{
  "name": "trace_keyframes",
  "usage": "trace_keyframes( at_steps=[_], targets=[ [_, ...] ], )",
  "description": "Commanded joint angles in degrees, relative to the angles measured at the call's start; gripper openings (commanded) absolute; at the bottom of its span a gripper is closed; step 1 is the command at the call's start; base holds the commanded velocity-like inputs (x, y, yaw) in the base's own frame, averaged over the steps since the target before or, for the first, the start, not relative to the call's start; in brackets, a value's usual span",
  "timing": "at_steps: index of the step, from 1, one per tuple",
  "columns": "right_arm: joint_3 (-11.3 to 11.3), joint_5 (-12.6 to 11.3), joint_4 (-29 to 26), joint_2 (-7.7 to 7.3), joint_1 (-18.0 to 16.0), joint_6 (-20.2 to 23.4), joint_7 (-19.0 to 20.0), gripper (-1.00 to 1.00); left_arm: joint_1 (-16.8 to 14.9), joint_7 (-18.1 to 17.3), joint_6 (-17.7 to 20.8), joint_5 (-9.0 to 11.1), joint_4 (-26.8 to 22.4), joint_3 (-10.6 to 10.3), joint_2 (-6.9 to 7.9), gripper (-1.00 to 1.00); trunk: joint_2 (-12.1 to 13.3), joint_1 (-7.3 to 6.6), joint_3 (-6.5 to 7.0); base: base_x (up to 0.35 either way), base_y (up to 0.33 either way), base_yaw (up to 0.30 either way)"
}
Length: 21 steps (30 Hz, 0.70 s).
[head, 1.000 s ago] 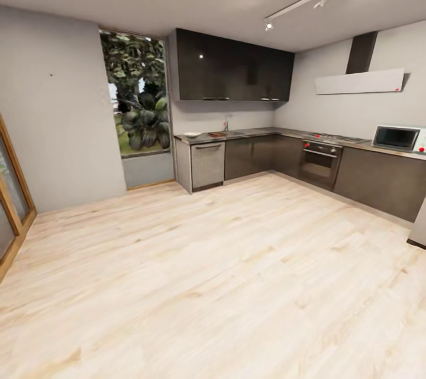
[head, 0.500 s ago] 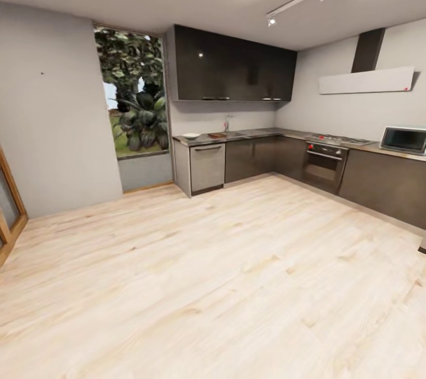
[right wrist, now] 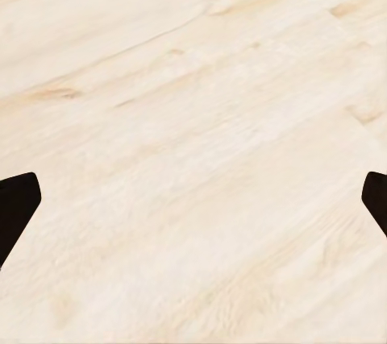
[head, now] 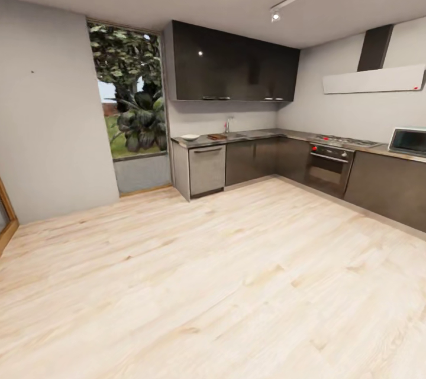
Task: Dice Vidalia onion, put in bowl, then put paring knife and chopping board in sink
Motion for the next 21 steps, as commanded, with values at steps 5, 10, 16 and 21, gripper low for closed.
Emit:
trace_keyframes(
  at_steps=[5, 10, 16, 21],
  targets=[
    [0.1, 0.0, 0.0, 0.05, 0.0, -0.2, 0.0, 1.0, 0.0, 0.0, -0.1, 0.0, 0.0, 0.0, -0.01, 1.0, 0.0, 0.04, -0.05, 0.32, 0.0, 0.0],
    [0.0, 0.0, 0.0, 0.06, 0.0, -0.2, 0.0, 1.0, 0.0, 0.0, -0.1, 0.0, 0.0, 0.0, -0.01, 1.0, 0.0, 0.04, -0.05, 0.32, -0.004, 0.0],
    [0.1, 0.0, 0.0, 0.06, 0.0, -0.2, 0.0, 1.0, 0.0, 0.0, -0.1, 0.0, 0.0, 0.0, -0.01, 1.0, 0.0, 0.04, -0.05, 0.32, -0.065, 0.0],
    [0.1, 0.0, 0.0, 0.06, 0.0, -0.2, 0.0, 1.0, 0.0, 0.0, -0.1, 0.0, 0.0, 0.0, -0.01, 1.0, 0.0, 0.04, -0.05, 0.32, -0.048, 0.0]
  ],
)
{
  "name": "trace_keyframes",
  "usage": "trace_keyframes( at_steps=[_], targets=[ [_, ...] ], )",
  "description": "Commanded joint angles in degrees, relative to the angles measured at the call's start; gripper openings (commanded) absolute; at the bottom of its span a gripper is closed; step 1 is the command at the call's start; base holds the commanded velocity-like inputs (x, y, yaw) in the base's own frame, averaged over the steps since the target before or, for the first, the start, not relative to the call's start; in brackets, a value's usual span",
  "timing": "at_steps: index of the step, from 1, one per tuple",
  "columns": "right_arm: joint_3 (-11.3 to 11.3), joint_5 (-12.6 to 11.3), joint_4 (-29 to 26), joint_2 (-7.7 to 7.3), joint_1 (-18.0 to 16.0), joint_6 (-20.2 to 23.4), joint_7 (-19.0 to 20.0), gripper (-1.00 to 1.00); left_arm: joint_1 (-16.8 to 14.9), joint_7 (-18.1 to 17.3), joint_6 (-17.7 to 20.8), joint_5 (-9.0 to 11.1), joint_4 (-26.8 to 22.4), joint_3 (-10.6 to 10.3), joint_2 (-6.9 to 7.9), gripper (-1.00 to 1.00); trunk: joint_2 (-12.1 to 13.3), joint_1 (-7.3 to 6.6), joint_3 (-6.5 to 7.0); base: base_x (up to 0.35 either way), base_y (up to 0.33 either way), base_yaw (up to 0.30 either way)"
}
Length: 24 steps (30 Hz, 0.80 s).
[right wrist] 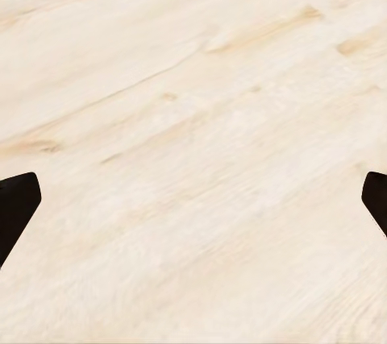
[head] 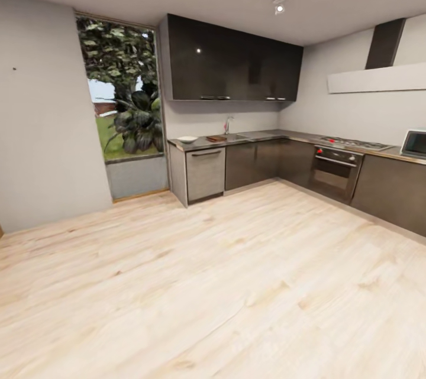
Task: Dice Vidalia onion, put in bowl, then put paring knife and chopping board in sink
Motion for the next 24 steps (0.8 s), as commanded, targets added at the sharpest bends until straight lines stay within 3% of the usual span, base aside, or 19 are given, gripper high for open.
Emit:
trace_keyframes(
  at_steps=[1, 24],
  targets=[
    [0.1, 0.0, 0.0, 0.0, 0.0, -0.2, 0.0, 1.0, 0.0, 0.0, -0.1, 0.0, 0.0, 0.0, 0.0, 1.0, 0.0, 0.03, -0.05, 0.32, -0.067, 0.0],
    [0.1, 0.0, 0.0, 0.0, 0.0, -0.2, 0.0, 1.0, 0.0, 0.0, -0.1, 0.0, 0.0, 0.0, 0.0, 1.0, 0.0, 0.03, -0.05, 0.32, -0.092, 0.0]
  ],
)
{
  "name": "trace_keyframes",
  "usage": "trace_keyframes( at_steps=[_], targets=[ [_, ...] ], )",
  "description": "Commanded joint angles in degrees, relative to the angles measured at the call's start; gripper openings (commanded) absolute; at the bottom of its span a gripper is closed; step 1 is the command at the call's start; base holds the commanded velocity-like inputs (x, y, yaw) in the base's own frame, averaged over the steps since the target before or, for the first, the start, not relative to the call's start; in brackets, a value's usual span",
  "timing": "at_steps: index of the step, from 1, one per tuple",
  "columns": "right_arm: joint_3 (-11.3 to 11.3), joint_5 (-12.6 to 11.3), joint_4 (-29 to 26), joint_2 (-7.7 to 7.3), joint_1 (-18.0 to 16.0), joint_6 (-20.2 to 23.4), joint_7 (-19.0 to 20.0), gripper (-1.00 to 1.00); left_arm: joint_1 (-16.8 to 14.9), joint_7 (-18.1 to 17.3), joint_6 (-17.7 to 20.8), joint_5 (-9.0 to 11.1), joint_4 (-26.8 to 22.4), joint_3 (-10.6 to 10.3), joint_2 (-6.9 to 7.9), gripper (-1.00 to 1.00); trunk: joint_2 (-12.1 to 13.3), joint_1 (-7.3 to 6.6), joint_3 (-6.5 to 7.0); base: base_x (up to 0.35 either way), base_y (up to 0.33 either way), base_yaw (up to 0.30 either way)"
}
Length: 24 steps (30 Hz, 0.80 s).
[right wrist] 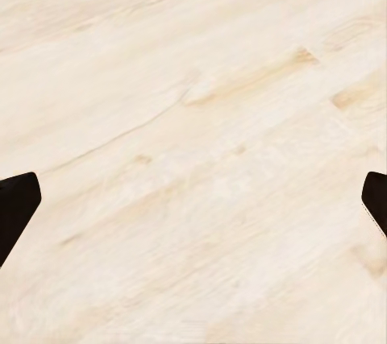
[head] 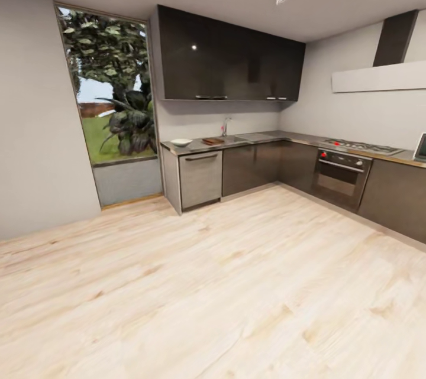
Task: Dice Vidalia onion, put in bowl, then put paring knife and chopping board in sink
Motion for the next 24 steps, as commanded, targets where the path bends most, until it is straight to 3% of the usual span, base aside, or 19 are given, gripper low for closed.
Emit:
trace_keyframes(
  at_steps=[1, 24],
  targets=[
    [0.0, 0.0, 0.0, 0.0, 0.0, -0.2, 0.0, 1.0, 0.0, 0.0, -0.1, 0.0, 0.0, 0.1, 0.0, 1.0, 0.0, 0.03, -0.05, 0.321, -0.092, 0.0],
    [0.0, 0.1, 0.0, 0.0, 0.0, -0.2, 0.0, 1.0, 0.0, 0.1, -0.1, 0.0, 0.0, 0.0, 0.0, 1.0, 0.0, 0.03, -0.05, 0.321, -0.101, 0.0]
  ],
)
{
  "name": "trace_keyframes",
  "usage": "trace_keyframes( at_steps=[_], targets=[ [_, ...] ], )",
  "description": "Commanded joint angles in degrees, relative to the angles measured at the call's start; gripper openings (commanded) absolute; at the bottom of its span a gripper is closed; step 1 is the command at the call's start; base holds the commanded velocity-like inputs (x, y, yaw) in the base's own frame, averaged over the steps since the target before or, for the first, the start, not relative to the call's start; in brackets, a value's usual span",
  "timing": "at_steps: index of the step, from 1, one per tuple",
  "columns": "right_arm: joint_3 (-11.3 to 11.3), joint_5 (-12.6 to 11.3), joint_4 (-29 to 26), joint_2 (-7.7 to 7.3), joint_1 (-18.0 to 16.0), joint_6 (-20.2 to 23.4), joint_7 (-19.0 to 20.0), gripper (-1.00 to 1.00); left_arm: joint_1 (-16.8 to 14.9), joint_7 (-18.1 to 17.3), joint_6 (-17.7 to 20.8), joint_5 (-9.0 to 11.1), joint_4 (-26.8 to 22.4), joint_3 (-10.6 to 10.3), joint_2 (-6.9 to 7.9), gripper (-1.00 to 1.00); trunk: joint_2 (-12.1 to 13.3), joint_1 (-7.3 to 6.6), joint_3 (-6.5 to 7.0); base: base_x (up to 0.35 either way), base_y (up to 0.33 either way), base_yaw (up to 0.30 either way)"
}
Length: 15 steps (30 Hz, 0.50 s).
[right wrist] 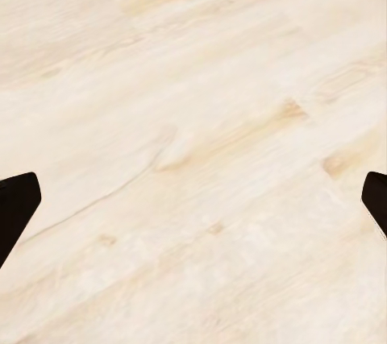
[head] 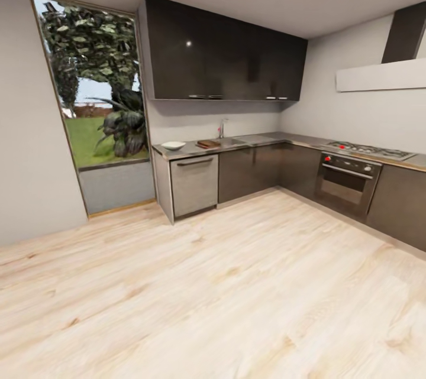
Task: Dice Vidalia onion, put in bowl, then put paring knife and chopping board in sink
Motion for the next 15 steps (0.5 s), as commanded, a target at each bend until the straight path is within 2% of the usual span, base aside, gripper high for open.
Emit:
trace_keyframes(
  at_steps=[1, 15],
  targets=[
    [0.0, 0.0, 0.0, 0.0, 0.0, -0.2, 0.0, 1.0, 0.0, 0.0, -0.1, 0.0, 0.0, 0.0, 0.0, 1.0, 0.0, 0.03, -0.05, 0.32, -0.117, 0.0],
    [0.0, 0.0, 0.0, 0.02, 0.0, -0.2, 0.0, 1.0, 0.0, 0.0, -0.1, 0.0, 0.0, 0.0, -0.09, 1.0, 0.0, 0.03, -0.05, 0.32, -0.13, 0.006]
  ],
)
